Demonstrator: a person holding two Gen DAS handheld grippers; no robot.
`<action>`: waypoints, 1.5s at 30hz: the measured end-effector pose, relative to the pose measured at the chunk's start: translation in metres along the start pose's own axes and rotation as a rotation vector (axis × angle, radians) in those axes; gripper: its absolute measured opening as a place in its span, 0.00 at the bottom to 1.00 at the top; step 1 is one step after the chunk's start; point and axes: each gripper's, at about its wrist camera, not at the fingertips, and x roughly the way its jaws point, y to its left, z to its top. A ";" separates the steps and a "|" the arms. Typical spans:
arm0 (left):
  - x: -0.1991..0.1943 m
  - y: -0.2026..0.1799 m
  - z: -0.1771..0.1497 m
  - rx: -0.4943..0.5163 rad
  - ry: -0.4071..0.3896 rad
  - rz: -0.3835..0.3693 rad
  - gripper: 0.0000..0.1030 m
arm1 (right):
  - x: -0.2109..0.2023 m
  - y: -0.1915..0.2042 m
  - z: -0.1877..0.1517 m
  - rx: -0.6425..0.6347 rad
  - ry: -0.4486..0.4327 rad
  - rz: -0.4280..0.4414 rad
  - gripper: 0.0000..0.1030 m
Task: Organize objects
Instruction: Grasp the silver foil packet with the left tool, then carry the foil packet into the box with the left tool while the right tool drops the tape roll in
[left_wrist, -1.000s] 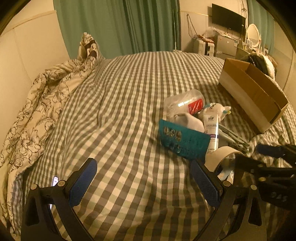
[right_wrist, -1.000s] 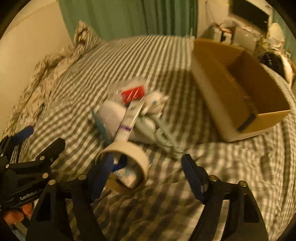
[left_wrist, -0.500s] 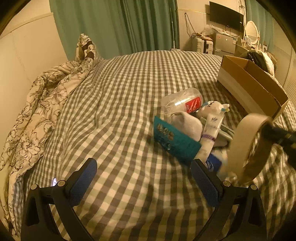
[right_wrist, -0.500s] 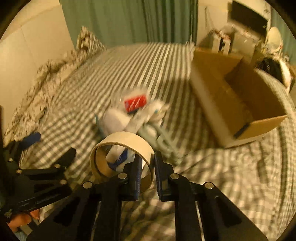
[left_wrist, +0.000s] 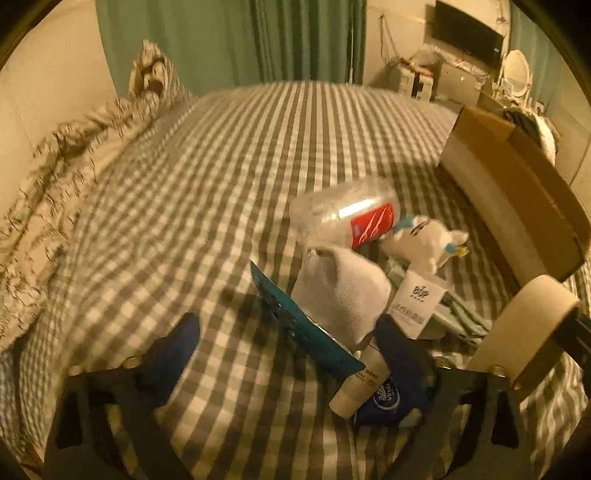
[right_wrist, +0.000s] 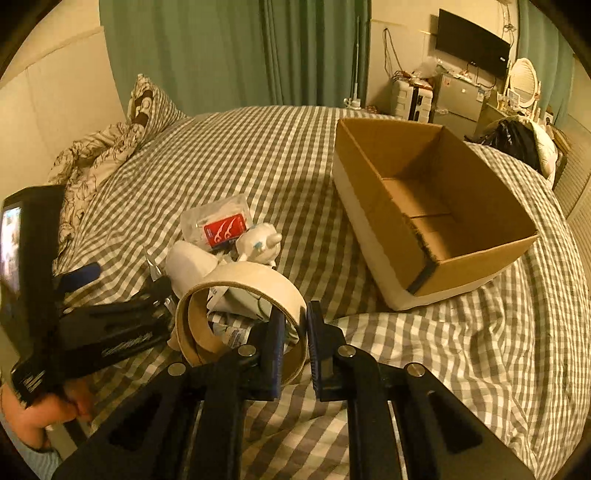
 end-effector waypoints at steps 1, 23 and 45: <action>0.006 0.000 0.000 -0.004 0.023 -0.004 0.77 | 0.001 0.000 -0.001 0.002 0.003 0.000 0.11; -0.090 0.051 -0.004 -0.037 -0.144 -0.175 0.08 | -0.062 0.022 -0.004 -0.037 -0.118 -0.005 0.11; -0.142 -0.174 0.124 0.334 -0.287 -0.438 0.08 | -0.117 -0.138 0.096 0.121 -0.286 -0.182 0.11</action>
